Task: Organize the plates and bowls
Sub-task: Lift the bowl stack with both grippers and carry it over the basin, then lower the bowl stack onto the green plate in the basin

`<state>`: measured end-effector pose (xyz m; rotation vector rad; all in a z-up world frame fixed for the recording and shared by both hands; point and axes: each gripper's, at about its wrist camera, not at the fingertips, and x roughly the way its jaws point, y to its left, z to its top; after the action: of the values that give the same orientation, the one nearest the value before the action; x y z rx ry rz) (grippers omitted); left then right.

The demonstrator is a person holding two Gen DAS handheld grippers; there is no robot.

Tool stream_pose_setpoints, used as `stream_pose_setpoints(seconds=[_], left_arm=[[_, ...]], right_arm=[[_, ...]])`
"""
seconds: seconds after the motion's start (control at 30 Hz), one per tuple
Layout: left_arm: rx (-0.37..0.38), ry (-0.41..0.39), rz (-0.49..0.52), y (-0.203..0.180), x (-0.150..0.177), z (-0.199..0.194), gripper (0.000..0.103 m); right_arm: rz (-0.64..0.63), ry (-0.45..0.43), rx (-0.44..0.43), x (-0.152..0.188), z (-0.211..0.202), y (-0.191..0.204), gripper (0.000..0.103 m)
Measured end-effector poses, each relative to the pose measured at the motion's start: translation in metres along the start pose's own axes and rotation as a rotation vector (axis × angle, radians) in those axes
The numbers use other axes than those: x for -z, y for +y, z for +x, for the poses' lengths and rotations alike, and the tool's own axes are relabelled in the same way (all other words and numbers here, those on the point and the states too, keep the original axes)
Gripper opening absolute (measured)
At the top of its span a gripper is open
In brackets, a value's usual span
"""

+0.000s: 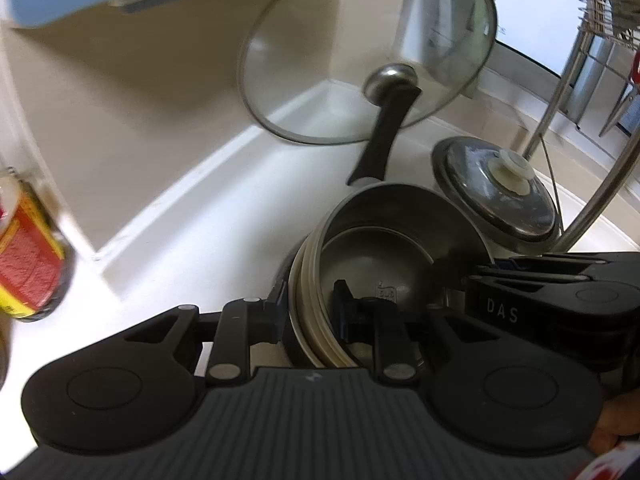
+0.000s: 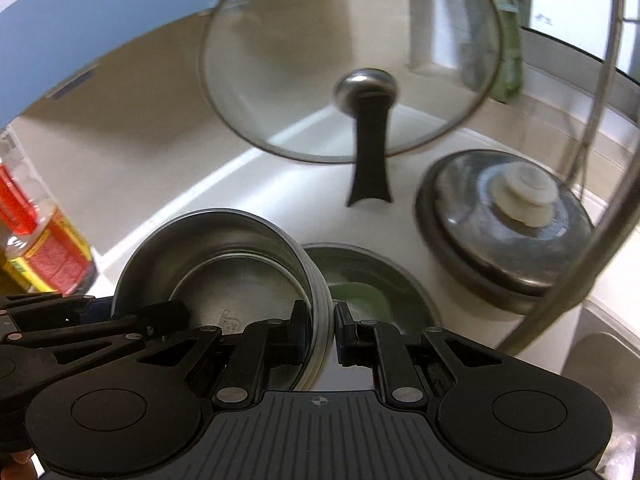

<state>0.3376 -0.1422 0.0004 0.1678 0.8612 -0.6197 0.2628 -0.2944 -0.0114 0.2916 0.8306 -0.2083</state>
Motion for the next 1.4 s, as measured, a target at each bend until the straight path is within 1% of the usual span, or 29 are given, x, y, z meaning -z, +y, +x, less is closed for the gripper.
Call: stream_pose_setpoints(seconds=[0.27, 0.57, 1.4], left_arm=[[0.033, 0.038, 0.017, -0.018, -0.004, 0.024, 0.021], [0.043, 0.076, 0.020, -0.023, -0.006, 0.042, 0.021], [0.051, 0.109, 0.021, -0.022, -0.003, 0.055, 0.021]], right_arm=[[0.029, 0.026, 0.044, -0.001, 0.007, -0.024, 0.014], [0.045, 0.059, 0.057, 0.001, 0.022, -0.037, 0.014], [0.046, 0.095, 0.060, 0.002, 0.035, -0.042, 0.014]])
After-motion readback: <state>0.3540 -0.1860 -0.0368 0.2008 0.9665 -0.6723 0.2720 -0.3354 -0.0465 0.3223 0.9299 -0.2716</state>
